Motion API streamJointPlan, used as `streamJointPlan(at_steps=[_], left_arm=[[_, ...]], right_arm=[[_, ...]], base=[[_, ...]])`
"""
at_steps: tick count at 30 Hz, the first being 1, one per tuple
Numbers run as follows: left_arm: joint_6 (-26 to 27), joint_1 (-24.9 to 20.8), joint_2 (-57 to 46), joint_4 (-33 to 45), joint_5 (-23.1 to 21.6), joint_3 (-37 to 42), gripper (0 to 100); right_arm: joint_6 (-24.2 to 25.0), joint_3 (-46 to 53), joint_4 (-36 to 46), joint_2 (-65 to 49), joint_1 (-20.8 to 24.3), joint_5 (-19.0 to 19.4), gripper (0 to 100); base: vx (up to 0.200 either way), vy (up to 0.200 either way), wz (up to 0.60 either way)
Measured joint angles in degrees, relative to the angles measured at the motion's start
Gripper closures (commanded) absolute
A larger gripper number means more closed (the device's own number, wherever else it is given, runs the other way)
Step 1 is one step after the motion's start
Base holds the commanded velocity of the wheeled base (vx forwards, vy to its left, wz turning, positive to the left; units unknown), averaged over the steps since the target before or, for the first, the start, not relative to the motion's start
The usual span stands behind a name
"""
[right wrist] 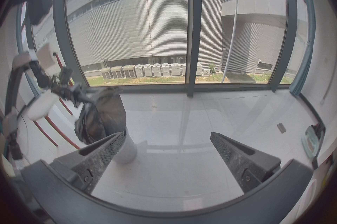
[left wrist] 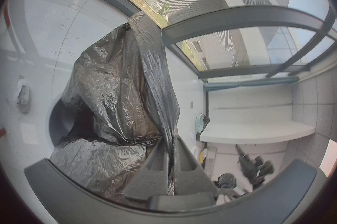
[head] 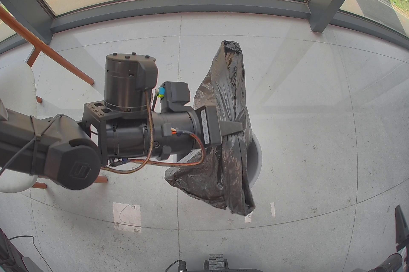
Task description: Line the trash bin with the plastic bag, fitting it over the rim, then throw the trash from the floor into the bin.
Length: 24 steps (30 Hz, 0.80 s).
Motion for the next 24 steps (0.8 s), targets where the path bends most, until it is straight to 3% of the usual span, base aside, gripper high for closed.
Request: streamJointPlan(at_steps=[4,8,12,18,24], left_arm=[[6.4,-0.6,-0.7,3.9,0.8,1.0,100],[10.8,-1.6,-1.4,6.6,1.5,2.0,100],[13.1,-2.9,-1.9,8.0,1.8,2.6,100],[15.2,-5.4,-2.4,9.3,2.4,3.3,100],[16.2,-7.0,-2.7,9.8,3.6,3.9,100]], right_arm=[[8.0,-4.0,-0.1,7.8,7.0,1.2,0],[16.5,-8.0,-0.1,17.6,17.5,3.2,0],[21.0,-11.8,-0.4,27.8,24.9,5.6,0],[24.5,-18.7,-0.6,44.8,30.4,9.7,0],[26.1,-30.7,-0.8,61.2,32.2,11.3,0]], base=[[0.000,0.000,0.00],[0.000,0.000,0.00],[0.000,0.000,0.00],[0.000,0.000,0.00],[0.000,0.000,0.00]])
